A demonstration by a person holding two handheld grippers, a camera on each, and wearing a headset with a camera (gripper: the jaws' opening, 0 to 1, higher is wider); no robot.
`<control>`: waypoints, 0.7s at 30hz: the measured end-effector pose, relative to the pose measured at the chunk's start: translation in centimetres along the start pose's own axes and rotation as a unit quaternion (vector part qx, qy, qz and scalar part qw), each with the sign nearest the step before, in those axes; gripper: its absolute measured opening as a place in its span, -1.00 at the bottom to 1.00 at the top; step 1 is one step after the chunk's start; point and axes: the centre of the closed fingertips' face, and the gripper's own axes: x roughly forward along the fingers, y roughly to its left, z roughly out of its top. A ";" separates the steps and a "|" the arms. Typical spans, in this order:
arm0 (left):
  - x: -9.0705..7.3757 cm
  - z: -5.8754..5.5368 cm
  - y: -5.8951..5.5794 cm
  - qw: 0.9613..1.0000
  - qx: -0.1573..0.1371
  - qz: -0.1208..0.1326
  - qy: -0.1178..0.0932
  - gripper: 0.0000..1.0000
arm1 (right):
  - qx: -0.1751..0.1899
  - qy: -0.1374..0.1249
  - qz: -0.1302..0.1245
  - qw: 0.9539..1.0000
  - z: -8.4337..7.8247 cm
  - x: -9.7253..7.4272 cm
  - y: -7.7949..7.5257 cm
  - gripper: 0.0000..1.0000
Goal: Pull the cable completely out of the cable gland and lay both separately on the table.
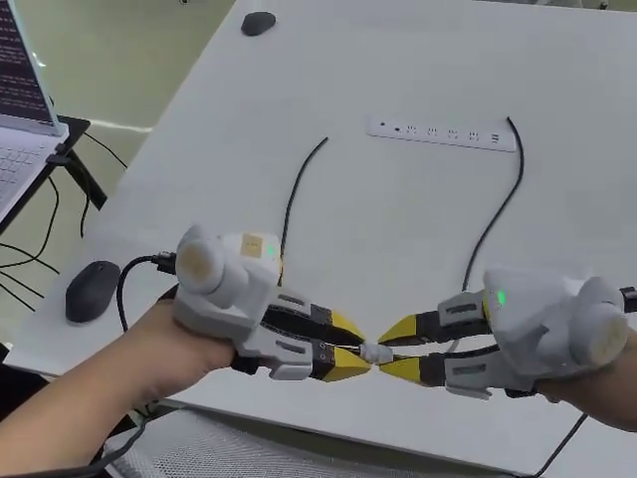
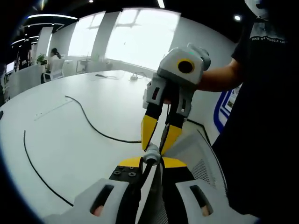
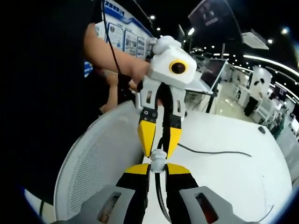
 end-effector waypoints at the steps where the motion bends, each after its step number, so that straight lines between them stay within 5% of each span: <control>1: -0.1 0.2 0.1 1.000 -0.004 0.001 -0.006 -0.71 | -0.003 0.000 -0.008 1.000 0.1 -0.1 -0.1 -0.85; 10: -0.3 1.0 0.0 0.999 -0.024 0.008 -0.034 -0.70 | -0.076 0.036 -0.070 0.994 0.5 -0.5 -0.7 -0.85; 21: -0.3 1.0 -0.1 0.999 -0.019 0.015 -0.033 -0.70 | -0.058 0.035 -0.079 0.995 0.5 -0.7 -0.7 -0.84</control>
